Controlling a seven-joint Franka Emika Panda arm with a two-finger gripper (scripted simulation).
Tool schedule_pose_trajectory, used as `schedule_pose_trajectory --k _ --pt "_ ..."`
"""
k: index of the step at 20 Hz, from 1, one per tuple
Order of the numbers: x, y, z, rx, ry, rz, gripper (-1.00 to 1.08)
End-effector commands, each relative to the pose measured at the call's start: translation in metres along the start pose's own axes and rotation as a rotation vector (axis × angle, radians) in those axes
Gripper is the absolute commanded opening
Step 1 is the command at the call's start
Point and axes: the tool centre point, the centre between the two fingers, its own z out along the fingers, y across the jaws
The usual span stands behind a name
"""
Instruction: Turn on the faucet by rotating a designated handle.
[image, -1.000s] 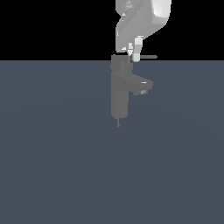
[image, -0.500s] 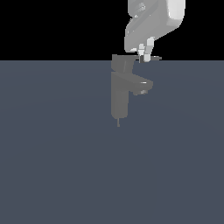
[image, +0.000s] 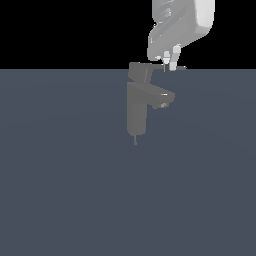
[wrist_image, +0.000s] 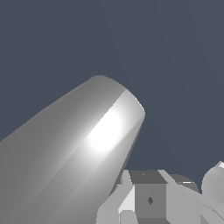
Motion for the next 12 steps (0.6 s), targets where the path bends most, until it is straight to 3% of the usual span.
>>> schedule_pose_trajectory --k 1,12 --pt "0.008 -0.006 0.001 0.003 0.001 0.004 -1.0" --pt "0.034 -0.024 0.0 0.006 0.002 0.011 -1.0"
